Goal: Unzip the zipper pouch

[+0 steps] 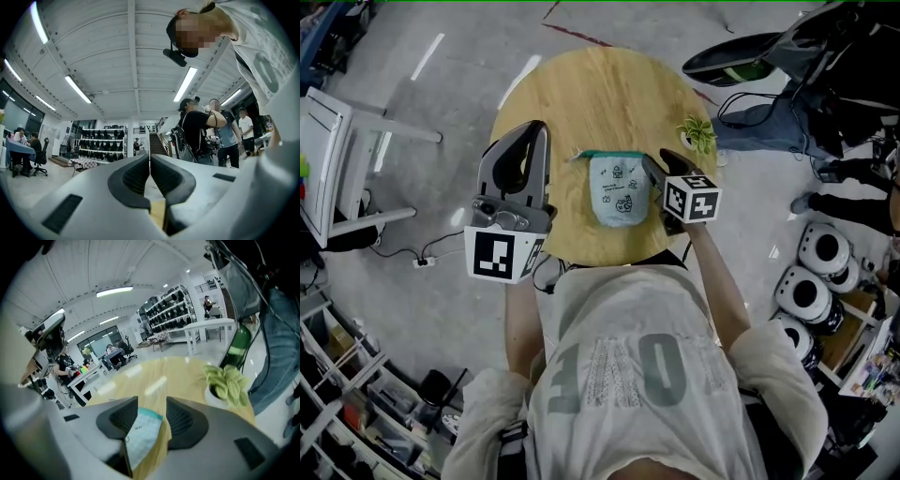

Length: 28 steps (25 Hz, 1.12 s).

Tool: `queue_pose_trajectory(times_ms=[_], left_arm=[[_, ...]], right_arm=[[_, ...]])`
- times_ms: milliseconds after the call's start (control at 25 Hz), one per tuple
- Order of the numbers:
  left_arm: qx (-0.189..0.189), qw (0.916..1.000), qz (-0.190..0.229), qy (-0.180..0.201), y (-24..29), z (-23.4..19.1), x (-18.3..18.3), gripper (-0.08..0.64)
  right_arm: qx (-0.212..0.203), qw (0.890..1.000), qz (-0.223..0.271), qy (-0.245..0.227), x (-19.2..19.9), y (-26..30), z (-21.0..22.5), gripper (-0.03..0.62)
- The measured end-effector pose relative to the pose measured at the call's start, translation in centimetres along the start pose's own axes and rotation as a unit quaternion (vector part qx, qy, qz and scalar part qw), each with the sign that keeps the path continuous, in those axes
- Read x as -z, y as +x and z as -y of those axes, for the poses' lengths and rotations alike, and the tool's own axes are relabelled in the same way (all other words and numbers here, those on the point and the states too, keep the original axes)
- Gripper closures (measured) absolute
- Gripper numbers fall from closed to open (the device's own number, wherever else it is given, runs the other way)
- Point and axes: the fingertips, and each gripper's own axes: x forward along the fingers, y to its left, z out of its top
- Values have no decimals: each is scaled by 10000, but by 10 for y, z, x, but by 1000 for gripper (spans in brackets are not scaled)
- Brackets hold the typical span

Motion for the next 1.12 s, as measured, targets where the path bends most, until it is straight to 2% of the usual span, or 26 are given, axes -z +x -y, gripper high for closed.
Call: queue_pose_trajectory(times_ms=[120,240,400,520,640,760,1120], left_arm=[[-84,9999,92,93,1,-9,-7,531],[-273,9993,255,91,2,-15,-19,531],[-485,9978,454,-7,3,-10,-33,531],[-472,9977,492,30,3,1,-37,532],[-397,9980,479,131,5,9,-39,532],[-371,9981,439,220,8,10,-39,534],[-463,9978,416,234,3,5,-37,534]], right_arm=[[178,9976,560,-368,-52,-11,-5,399],[334,9886,1288,-703,-111,-39,-17,407],[474,9667,2254,-1114,-178,-87,-41,443],[585,9461,2864,-1397,-208,-121,-63,514],[645,9297,3260,-1589,-221,-144,-83,549],[727,9213,3394,-1752,-220,-154,-97,560],[666,9260,3316,-1674,-196,-156,-107,563]])
